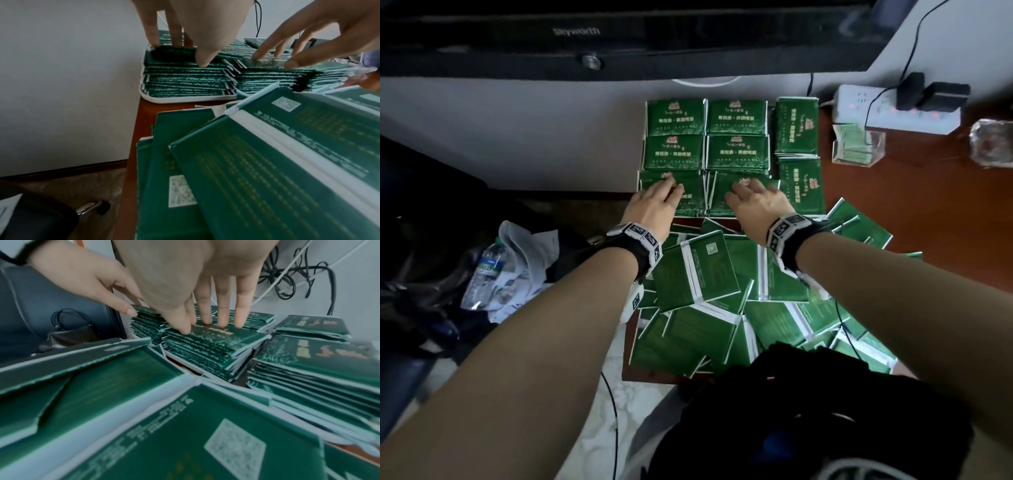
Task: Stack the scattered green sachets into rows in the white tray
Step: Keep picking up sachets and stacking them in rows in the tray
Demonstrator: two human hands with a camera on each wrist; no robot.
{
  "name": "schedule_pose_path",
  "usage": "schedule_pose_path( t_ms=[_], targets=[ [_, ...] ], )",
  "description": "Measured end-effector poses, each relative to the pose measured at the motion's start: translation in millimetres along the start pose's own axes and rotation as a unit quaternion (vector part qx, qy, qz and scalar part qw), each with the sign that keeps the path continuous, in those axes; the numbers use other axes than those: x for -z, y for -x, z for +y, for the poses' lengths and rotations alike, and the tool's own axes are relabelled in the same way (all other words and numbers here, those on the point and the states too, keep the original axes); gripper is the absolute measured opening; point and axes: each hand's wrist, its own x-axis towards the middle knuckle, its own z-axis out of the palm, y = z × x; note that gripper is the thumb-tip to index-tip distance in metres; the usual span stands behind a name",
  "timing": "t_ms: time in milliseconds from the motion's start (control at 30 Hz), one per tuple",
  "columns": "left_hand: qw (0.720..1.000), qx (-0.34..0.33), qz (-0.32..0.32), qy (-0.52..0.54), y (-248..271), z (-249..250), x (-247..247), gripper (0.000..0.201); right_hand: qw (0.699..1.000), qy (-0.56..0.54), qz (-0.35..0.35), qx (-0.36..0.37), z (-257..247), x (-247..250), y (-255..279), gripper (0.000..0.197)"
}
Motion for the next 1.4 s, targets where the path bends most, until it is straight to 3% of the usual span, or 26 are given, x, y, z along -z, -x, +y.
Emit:
schedule_pose_path(
  t_ms=[433,700,833,1000,1200,1400],
  targets=[
    [0.999,0.004,0.029,0.024,-13.3,-9.5,6.5,0.067,0.999,-0.025,-0.012,0.022,2.0,0.6,-11.4,0.07],
    [0.999,-0.008,0.054,0.0,-4.0,5.0,16.2,0.073,0.998,-0.055,0.025,0.003,3.9,3.3,4.5,0.062],
    [0.998,-0.052,0.027,0.001,1.3,36.2,33.9,0.068,0.994,-0.092,0.045,-0.041,10.1,16.2,31.5,0.058],
    [0.994,-0.097,-0.035,0.032,7.5,94.0,66.7,0.026,0.975,-0.155,-0.013,-0.16,24.0,30.8,78.2,0.038],
    [0.982,-0.152,-0.116,0.002,16.6,160.9,80.5,0.022,0.959,-0.135,-0.133,-0.211,31.6,3.7,153.8,0.028],
    [0.975,-0.185,-0.124,-0.029,21.2,220.2,92.8,0.024,0.933,-0.176,-0.125,-0.288,65.0,-17.6,223.5,0.03]
  ],
)
